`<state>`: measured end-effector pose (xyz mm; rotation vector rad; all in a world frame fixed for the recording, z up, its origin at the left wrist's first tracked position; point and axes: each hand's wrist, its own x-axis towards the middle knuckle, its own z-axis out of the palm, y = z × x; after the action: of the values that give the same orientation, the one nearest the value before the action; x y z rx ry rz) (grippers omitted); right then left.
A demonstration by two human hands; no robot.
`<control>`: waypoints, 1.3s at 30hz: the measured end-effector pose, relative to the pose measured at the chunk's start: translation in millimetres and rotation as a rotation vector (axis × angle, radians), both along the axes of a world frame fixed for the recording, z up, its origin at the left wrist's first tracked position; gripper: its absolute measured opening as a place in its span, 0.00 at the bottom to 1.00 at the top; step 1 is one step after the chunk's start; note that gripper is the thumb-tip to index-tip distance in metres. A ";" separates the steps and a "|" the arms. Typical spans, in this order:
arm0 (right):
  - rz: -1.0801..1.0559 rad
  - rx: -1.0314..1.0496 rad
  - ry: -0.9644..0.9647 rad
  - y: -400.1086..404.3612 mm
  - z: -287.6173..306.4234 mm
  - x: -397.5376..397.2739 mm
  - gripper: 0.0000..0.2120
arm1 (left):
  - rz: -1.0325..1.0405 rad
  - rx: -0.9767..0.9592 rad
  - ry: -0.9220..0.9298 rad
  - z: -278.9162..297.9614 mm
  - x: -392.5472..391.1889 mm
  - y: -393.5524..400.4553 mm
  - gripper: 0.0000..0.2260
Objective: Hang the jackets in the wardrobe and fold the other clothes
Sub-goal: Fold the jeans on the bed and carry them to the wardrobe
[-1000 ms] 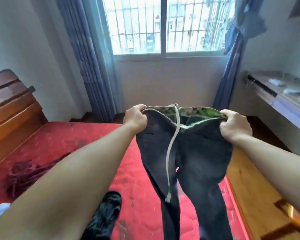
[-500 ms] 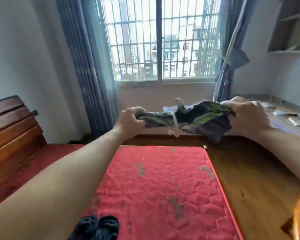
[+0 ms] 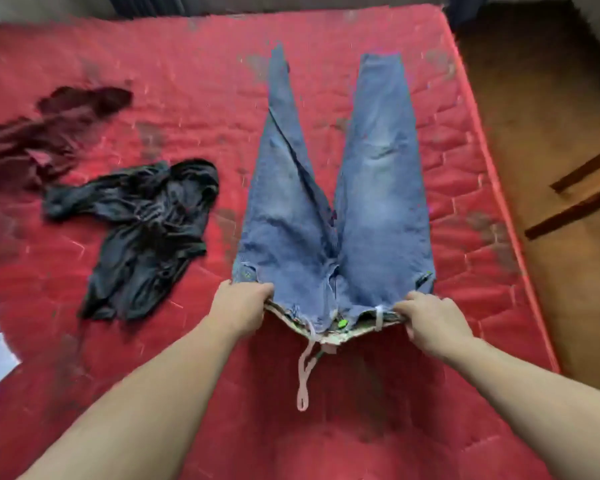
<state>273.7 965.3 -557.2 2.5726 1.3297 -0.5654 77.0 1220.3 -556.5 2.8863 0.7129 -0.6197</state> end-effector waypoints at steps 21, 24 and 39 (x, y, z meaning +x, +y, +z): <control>-1.395 0.697 0.750 -30.4 -75.7 -167.1 0.07 | 0.832 -0.640 -0.219 -86.9 -75.5 -175.8 0.22; -1.567 0.686 0.829 -18.1 -69.7 -166.9 0.07 | 0.787 -0.483 -0.028 -88.2 -72.3 -169.4 0.13; -1.220 0.518 1.163 16.1 59.6 -83.8 0.14 | 0.480 -0.343 0.044 -82.9 -100.9 -161.4 0.09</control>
<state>189.9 981.3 -497.6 3.3278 -0.4012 -2.3808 -23.9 1058.8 -639.3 2.2804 1.1290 -0.6603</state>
